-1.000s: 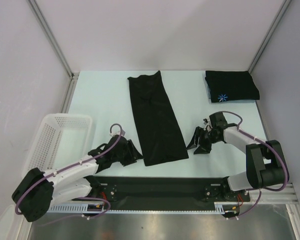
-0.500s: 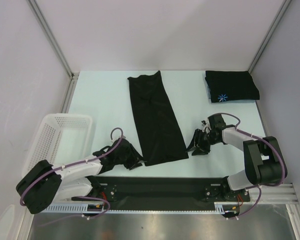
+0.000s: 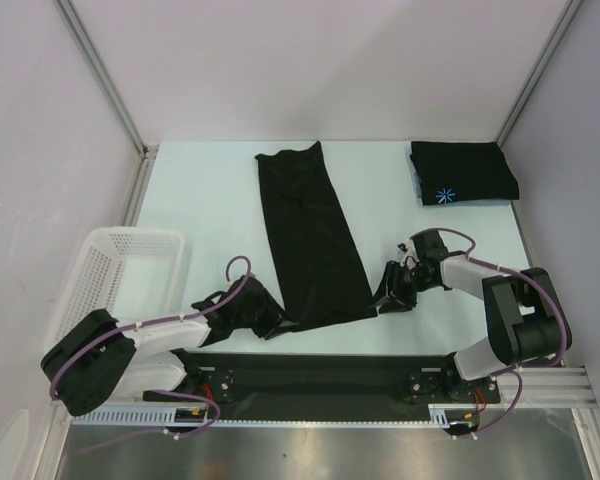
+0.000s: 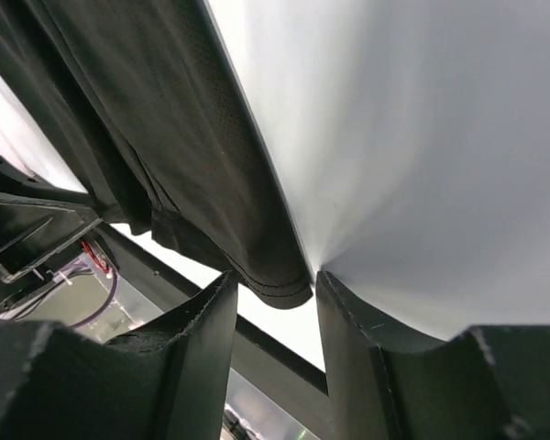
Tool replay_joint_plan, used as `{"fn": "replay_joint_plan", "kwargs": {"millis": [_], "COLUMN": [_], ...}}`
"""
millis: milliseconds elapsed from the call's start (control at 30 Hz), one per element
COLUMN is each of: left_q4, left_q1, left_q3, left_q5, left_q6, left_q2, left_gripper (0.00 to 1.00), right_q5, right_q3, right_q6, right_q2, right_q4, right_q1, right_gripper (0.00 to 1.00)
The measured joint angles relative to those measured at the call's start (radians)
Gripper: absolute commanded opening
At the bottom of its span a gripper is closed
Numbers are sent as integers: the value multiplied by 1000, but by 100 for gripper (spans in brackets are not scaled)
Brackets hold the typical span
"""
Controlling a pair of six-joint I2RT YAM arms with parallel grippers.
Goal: Fold and stack the t-shirts
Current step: Fold the tshirt
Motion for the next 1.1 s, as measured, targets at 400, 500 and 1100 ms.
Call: {"fn": "replay_joint_plan", "kwargs": {"millis": [400, 500, 1100], "left_q4": [65, 76, -172], "left_q1": [-2, -2, -4], "left_q3": [-40, -45, -94], "left_q5": [18, 21, 33], "left_q6": [-28, -27, 14], "left_q2": [16, 16, -231], "left_gripper": [4, 0, 0], "right_q5": [-22, -14, 56], "right_q3": [-9, -16, -176], "right_q6": [-1, -3, 187], "right_q2": [28, 29, -251], "right_q4": [32, 32, 45], "right_q1": [10, 15, 245], "right_gripper": [22, 3, 0]}}
